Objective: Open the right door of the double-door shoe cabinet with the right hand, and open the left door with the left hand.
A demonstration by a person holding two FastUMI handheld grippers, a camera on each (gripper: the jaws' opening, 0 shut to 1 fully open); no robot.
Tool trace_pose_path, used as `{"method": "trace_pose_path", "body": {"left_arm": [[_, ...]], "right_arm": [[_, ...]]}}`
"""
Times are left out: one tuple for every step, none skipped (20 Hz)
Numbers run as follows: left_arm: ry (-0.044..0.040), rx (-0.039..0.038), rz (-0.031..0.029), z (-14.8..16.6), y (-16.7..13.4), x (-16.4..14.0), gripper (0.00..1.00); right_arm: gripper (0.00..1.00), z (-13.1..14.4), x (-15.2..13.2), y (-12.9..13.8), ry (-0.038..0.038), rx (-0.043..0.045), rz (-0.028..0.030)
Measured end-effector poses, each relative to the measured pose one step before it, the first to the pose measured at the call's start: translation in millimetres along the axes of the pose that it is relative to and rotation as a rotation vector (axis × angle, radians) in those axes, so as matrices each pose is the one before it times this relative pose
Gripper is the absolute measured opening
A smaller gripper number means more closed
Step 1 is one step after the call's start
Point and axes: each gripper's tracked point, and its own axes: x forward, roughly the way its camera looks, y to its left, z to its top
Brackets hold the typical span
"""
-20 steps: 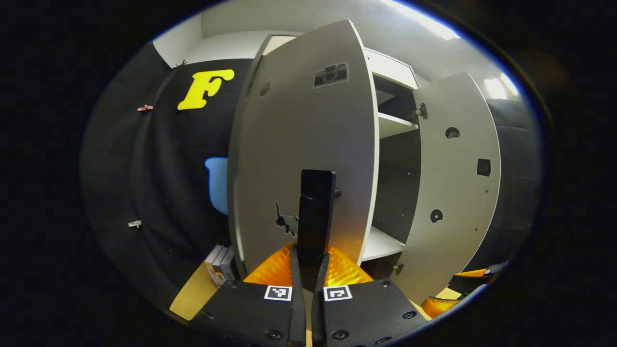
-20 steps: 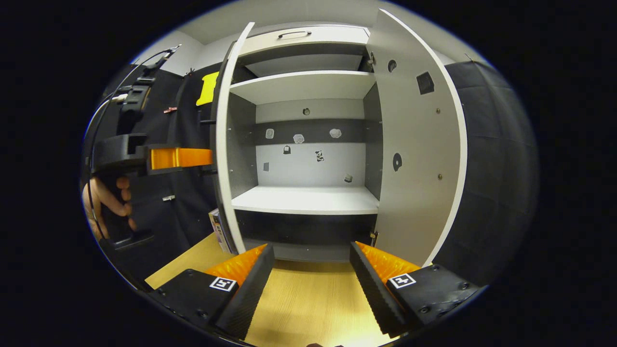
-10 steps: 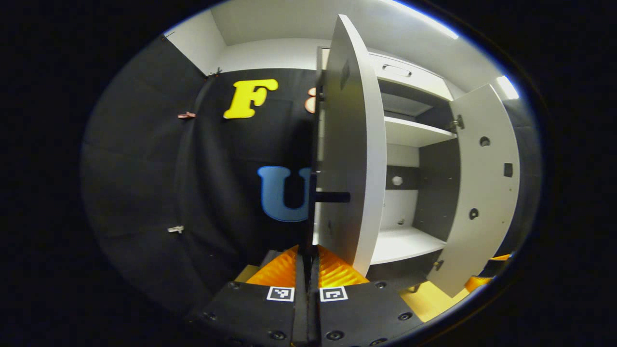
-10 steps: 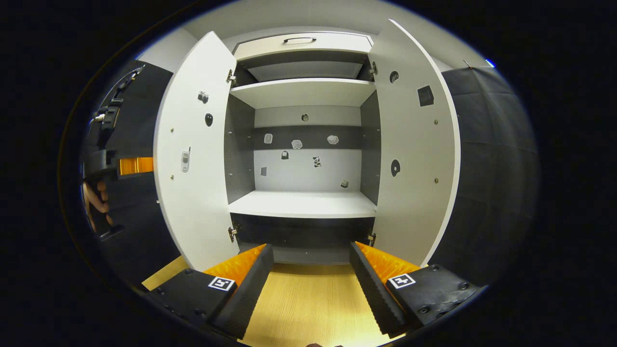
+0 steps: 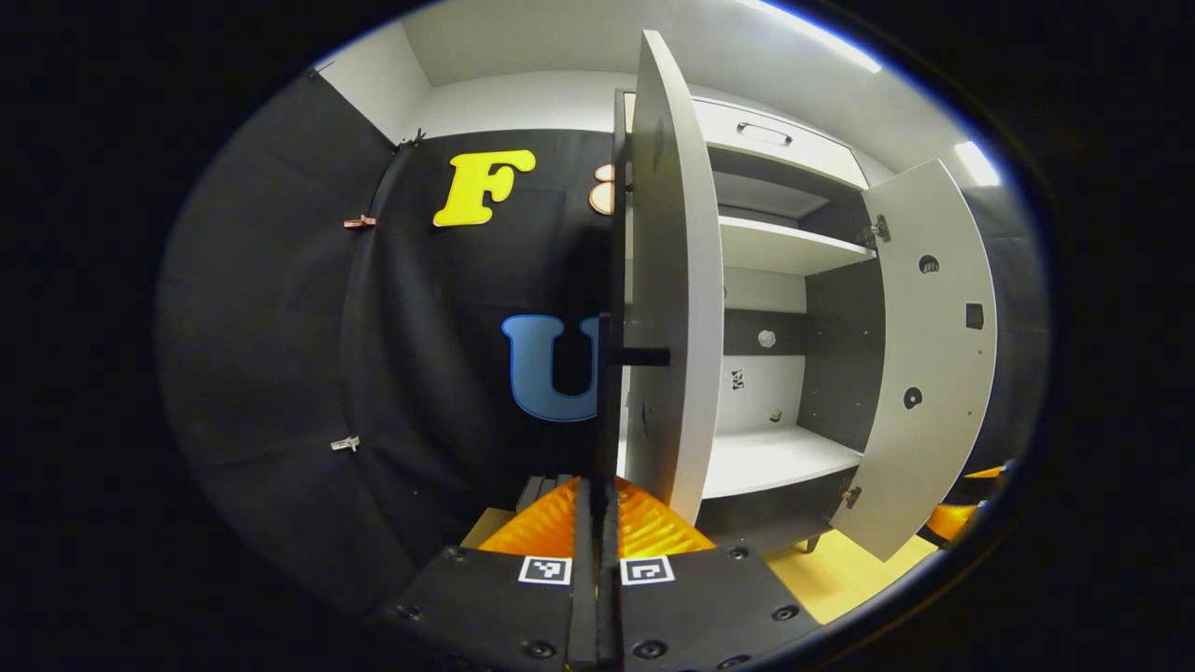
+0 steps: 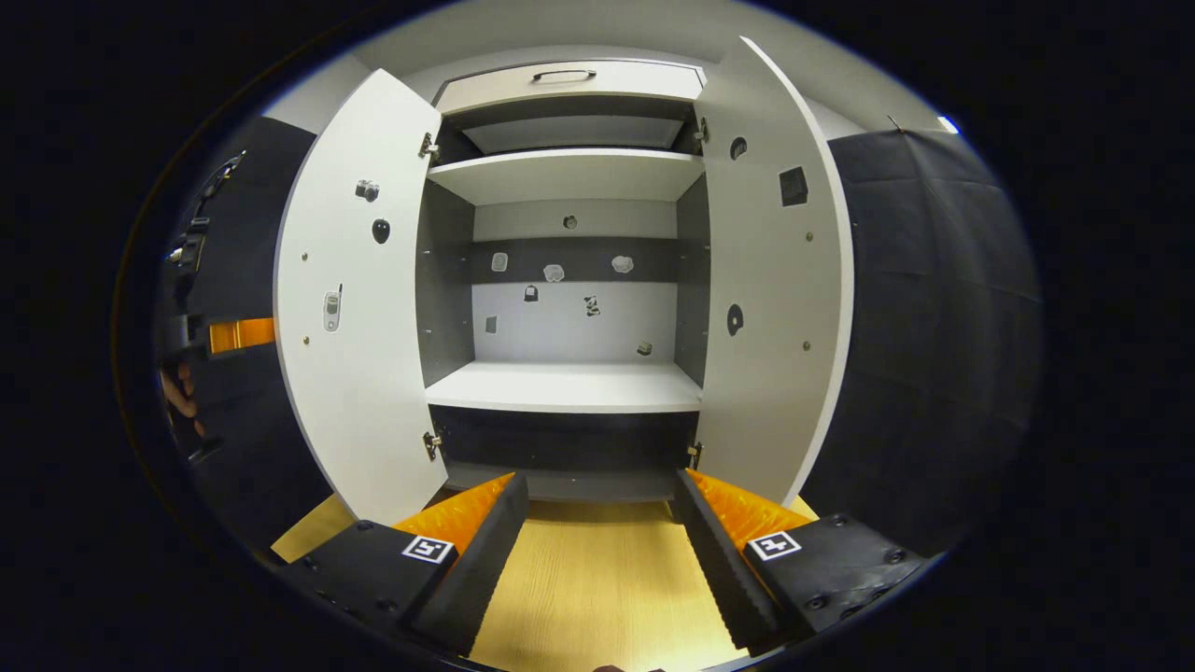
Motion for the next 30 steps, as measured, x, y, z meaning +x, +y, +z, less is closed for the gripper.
{"method": "trace_pose_path", "body": {"left_arm": [[0.00712, -0.00987, 0.01920, 0.30, 0.68, -5.01, 0.05], [0.00136, -0.01843, 0.01659, 3.31, 0.29, -5.21, 0.05], [-0.01174, -0.01761, 0.00734, 6.84, -3.87, -8.54, 0.05], [-0.01773, -0.01292, 0.01564, 8.49, -5.12, -7.70, 0.03], [-0.01754, -0.00913, 0.02058, 7.64, -5.01, -10.81, 0.03], [-0.01575, -0.00656, 0.01186, 6.25, -8.07, -11.61, 0.05], [-0.01143, -0.00425, 0.00666, 3.57, -12.47, -11.65, 0.05], [-0.00935, -0.00065, 0.00443, 1.41, -9.57, -9.83, 0.05], [-0.00612, 0.00415, 0.01729, -0.65, -9.41, -10.02, 0.01], [-0.00311, 0.00168, 0.01398, -1.88, -5.52, -10.44, 0.09], [-0.00423, -0.00171, 0.01805, -2.58, -6.45, -9.90, 0.05], [0.00161, -0.01108, 0.01609, -5.52, -6.76, -8.27, 0.17], [0.00529, -0.02079, -0.00167, -6.34, -9.67, -8.67, 0.24], [0.00957, -0.02634, 0.01096, -7.89, -8.48, -8.05, 0.26], [0.01149, -0.02391, 0.00875, -7.24, -4.00, -6.00, 0.29], [0.01251, -0.01382, -0.00014, -7.91, -6.66, -3.93, 0.49], [0.00745, 0.00084, 0.00387, -4.51, -3.02, -4.58, 0.43], [0.00505, 0.01136, 0.00739, -2.65, -0.96, -2.83, 0.63], [0.00232, 0.01784, 0.00371, 0.13, 0.25, -2.89, 0.67], [0.00316, 0.02366, -0.00357, 0.82, -2.19, -1.99, 0.80], [-0.00177, 0.02734, 0.00542, 1.97, -0.09, -1.81, 0.87], [-0.01085, 0.02470, 0.01212, 3.43, 4.69, 0.79, 0.95], [-0.01164, 0.02122, 0.00536, 3.15, 2.56, -0.74, 0.95], [-0.01174, 0.01581, -0.00130, 2.24, 0.14, 0.47, 0.95], [-0.00795, 0.00504, -0.00498, 1.40, 0.44, 1.88, 0.95], [-0.00038, -0.00375, -0.01021, -0.60, -0.40, 2.15, 0.95], [-0.00289, -0.00816, -0.00272, 0.00, 0.70, 1.98, 0.95], [-0.00793, -0.00999, -0.00194, 0.48, 2.32, 2.99, 0.95], [-0.00593, -0.00936, -0.00689, 0.57, 2.09, 1.55, 0.95], [0.00012, -0.00730, -0.00685, -2.77, -0.13, 1.45, 0.95]], "right_arm": [[0.98, 2.39, -1.17, -8.48, -0.00450, -0.00920, 0.00020], [0.99, 1.83, -1.99, -8.14, -0.00342, -0.00435, 0.00345], [0.99, 1.46, -1.62, -7.12, -0.00250, 0.00364, 0.00684], [0.99, 2.99, -2.29, -7.61, -0.00285, 0.00958, 0.00923], [0.99, 3.01, -3.24, -9.63, -0.00199, 0.01049, 0.01116], [0.98, 3.65, -4.00, -9.73, -0.00552, 0.00957, 0.01042], [0.98, 3.45, -2.23, -10.51, -0.00099, 0.00147, 0.00382], [0.98, 1.29, -2.06, -13.79, 0.01049, -0.01137, -0.00948], [0.98, 3.83, -2.84, -16.62, 0.00168, -0.01805, -0.01021], [0.98, 6.83, -2.32, -10.53, -0.01209, -0.00839, 0.00134], [0.99, 7.40, -3.72, -7.88, -0.02010, -0.00004, 0.01064], [0.98, 6.91, -3.36, -7.18, -0.02062, 0.00424, 0.01512], [0.98, 5.33, -1.83, -7.09, -0.00994, 0.00395, 0.01196], [0.98, 2.24, -2.81, -6.91, -0.00558, 0.00320, 0.00880], [0.98, 2.57, -2.71, -5.30, -0.00588, 0.00146, 0.00328], [0.98, 0.94, -3.33, -3.59, -0.00459, 0.00290, 0.00118], [0.98, -0.75, -2.89, -2.53, -0.00132, 0.00585, 0.00141], [0.98, -1.51, -3.09, -1.10, 0.00216, 0.01043, 0.00368], [0.98, -1.30, -2.32, 1.26, 0.00457, 0.01252, 0.00734], [0.98, -1.37, -2.32, 1.58, 0.00160, 0.00849, 0.00579], [0.98, 3.78, -1.45, -0.16, -0.01871, 0.01239, -0.00263], [0.99, 6.33, -0.25, 0.30, -0.02332, 0.01437, -0.00556], [0.98, 4.79, 0.89, 2.58, -0.01857, 0.01208, 0.00321], [0.98, 1.94, 0.76, 4.37, -0.00701, 0.00314, 0.00573], [0.97, 0.02, 0.80, 3.35, -0.00105, -0.00443, -0.00083], [0.97, 1.81, -0.42, 3.27, -0.00456, -0.00128, 0.00191], [0.97, 4.04, -0.87, 3.80, -0.01057, 0.00268, 0.00408], [0.97, 3.69, -2.68, 3.87, -0.01406, 0.00133, 0.00494], [0.97, 2.62, -2.46, 4.33, -0.01435, -0.00598, 0.00524], [0.97, 0.64, -3.26, 1.94, -0.01002, -0.01410, 0.00009]]}}
